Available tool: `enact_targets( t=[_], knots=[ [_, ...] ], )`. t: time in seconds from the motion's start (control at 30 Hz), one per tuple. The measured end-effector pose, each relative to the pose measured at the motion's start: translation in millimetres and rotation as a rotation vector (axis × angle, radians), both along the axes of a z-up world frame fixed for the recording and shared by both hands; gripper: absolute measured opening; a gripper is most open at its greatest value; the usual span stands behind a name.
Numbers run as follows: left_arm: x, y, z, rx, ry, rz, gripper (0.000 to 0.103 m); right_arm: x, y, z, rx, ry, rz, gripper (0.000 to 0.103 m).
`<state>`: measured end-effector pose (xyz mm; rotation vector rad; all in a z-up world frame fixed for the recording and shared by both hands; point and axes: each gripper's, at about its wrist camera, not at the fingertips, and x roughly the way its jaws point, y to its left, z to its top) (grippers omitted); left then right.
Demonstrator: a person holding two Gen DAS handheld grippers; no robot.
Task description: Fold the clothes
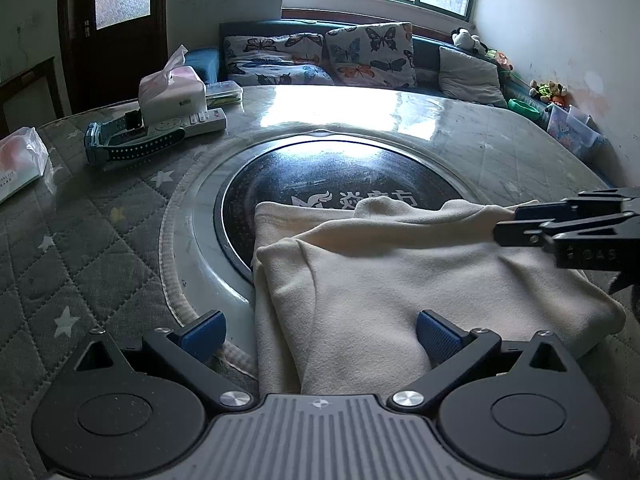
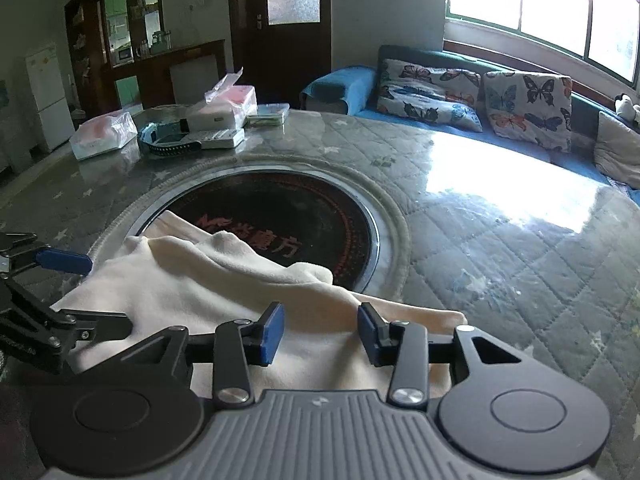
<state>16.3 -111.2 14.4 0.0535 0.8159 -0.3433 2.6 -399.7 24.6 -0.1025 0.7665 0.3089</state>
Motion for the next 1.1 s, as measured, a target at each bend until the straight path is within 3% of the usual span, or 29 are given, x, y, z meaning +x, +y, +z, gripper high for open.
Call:
enact_targets(
  t=[0.13, 0.5, 0.93, 1.1],
  knots=[
    [-1.6, -0.2, -0.9, 0.005, -0.01, -0.005, 0.103, 3.1, 2.0, -7.7, -0.007, 0.012, -0.001, 0.044],
    [-4.6, 6.0, 5.5, 0.008, -0.018, 0.028, 0.103, -21.8, 20.6, 13.6, -0.022, -0.04, 0.072, 0.054],
    [-2.5, 42.6, 16.1, 0.011, -0.032, 0.146, 0.103, -63.2, 89.5, 28.1, -0.086, -0.079, 0.304, 0.058],
    [2.3, 64.1, 21.7, -0.024, -0.022, 0.216, 0.103, -77.3, 121.7, 27.5, -0.131, -0.099, 0.401, 0.058]
  ],
)
